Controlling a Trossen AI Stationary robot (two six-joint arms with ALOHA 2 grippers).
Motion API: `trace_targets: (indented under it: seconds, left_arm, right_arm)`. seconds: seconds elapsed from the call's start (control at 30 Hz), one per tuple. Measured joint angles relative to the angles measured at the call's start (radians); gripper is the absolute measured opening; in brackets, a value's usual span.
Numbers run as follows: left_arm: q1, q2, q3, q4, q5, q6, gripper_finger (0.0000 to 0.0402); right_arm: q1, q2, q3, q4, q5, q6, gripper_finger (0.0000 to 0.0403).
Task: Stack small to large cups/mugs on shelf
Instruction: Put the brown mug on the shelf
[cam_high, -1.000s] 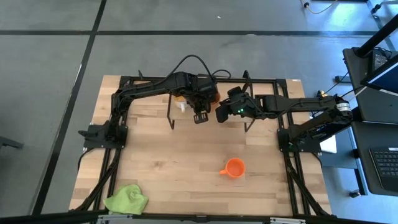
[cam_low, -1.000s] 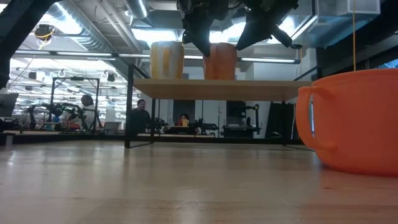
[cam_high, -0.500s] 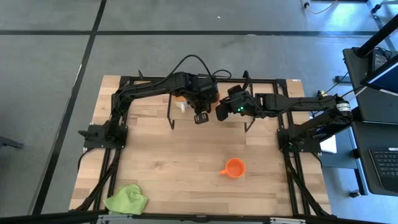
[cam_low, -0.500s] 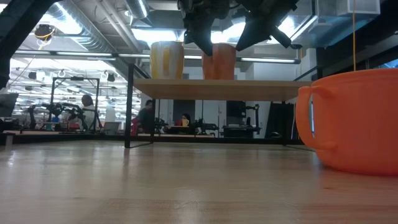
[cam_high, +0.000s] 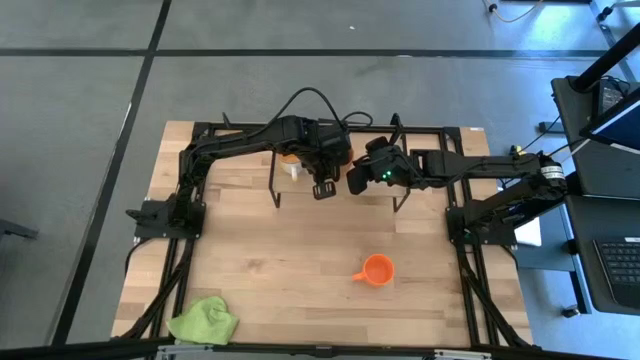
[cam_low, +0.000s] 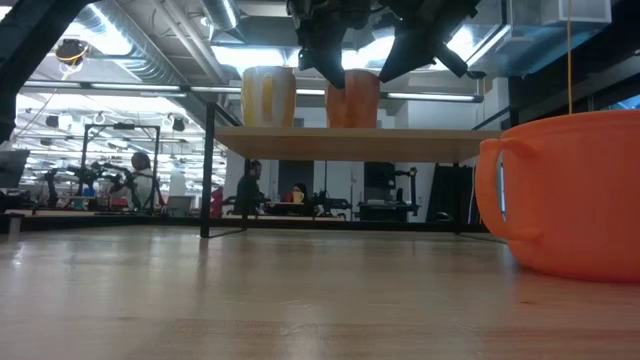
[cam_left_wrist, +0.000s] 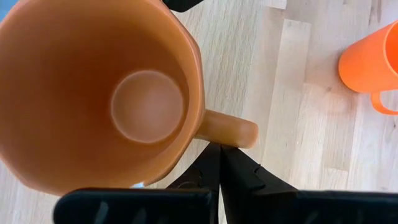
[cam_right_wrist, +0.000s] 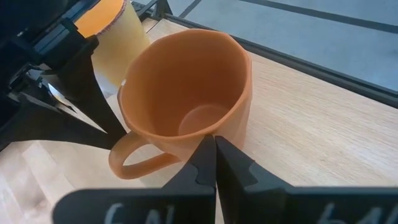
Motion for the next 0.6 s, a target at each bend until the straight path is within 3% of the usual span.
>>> trace_targets:
  seconds: [0.6]
  left_arm:
    - [0.000,0.000,0.000,-0.002,-0.011,0.007,0.0000]
  right_arm:
    - [0.000,0.000,0.000,0.000,0.018,-0.026,0.0018]
